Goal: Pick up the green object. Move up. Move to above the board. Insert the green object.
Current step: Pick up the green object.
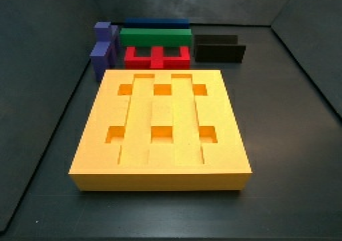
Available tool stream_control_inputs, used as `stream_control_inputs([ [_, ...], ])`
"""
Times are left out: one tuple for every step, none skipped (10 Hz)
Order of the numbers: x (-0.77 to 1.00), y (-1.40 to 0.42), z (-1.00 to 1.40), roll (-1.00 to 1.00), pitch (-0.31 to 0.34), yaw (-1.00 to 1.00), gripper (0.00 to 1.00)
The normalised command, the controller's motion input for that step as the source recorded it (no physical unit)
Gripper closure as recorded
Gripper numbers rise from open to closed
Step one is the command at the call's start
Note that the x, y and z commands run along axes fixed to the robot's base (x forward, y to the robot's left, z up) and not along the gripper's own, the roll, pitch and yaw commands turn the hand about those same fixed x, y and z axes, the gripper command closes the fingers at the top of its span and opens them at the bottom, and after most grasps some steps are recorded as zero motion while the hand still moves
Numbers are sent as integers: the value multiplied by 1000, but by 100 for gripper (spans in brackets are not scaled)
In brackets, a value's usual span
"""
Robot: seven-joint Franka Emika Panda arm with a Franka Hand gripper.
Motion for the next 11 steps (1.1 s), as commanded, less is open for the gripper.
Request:
stream_control_inputs([
  [0, 43, -40, 0, 0, -960, 0],
  [0, 43, -54, 0, 37, -960, 0],
  [0, 49, -86, 39, 80, -931, 0],
  [0, 71, -277, 49, 71, -923, 0],
  [54, 131, -466, 0, 50, -926, 0],
  [46, 269, -583, 0, 74, -797, 0],
  [69, 243, -549, 0, 51, -820, 0],
  [134, 123, -523, -179, -13, -757, 0],
  [46, 140, -477, -261, -90, -654, 0],
  [11, 231, -417, -257, -107, -566, 0],
  [0, 283, -243, -173, -59, -569, 0],
])
